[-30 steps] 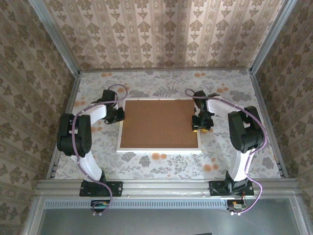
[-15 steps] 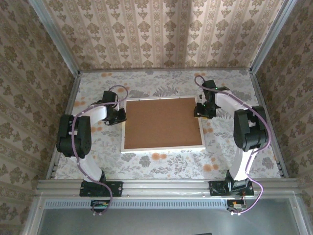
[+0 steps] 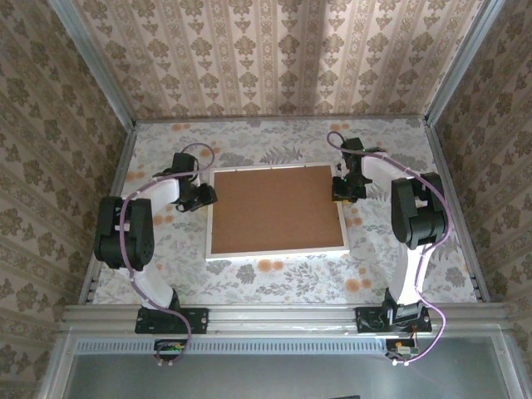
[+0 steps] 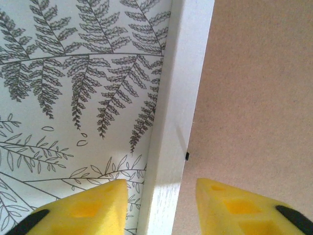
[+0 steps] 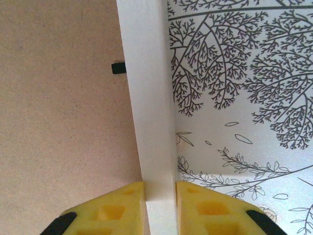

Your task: Put the photo into the frame

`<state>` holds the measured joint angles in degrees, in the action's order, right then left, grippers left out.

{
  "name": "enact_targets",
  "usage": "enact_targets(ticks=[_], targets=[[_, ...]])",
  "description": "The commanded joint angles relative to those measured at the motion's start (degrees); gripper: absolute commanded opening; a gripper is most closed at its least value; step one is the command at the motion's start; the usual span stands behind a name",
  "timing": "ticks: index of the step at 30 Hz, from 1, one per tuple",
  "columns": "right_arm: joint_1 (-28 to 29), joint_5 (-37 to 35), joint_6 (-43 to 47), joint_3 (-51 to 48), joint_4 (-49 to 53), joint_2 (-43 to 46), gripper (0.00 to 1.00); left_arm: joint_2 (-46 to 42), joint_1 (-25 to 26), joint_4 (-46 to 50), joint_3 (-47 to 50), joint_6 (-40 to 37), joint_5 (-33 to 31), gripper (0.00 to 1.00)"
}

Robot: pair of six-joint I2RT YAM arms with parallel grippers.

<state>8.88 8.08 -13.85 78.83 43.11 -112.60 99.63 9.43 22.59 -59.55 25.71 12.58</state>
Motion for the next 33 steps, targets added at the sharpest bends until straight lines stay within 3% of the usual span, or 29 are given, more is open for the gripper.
enact_targets(ticks=[1, 6, 12, 33], targets=[[0.2, -1.4, 1.2, 1.4, 1.4, -1.6, 0.22, -2.2, -1.0, 1.3, -2.4, 0.3, -0.6, 0.48], [0.1, -1.9, 1.8, 1.6, 1.6, -1.8, 0.21, -1.9, -2.9, 1.4, -3.9, -0.6, -1.8, 0.50], [0.1, -1.7, 1.9, 1.4, 1.5, -1.9, 0.22, 2.7, -3.1, 0.9, -6.8, -1.4, 1.3, 0.38], [0.2, -1.7, 2.1, 1.6, 1.7, -1.9, 0.22, 5.5, -0.9, 1.7, -4.4, -1.9, 2.6, 0.28]])
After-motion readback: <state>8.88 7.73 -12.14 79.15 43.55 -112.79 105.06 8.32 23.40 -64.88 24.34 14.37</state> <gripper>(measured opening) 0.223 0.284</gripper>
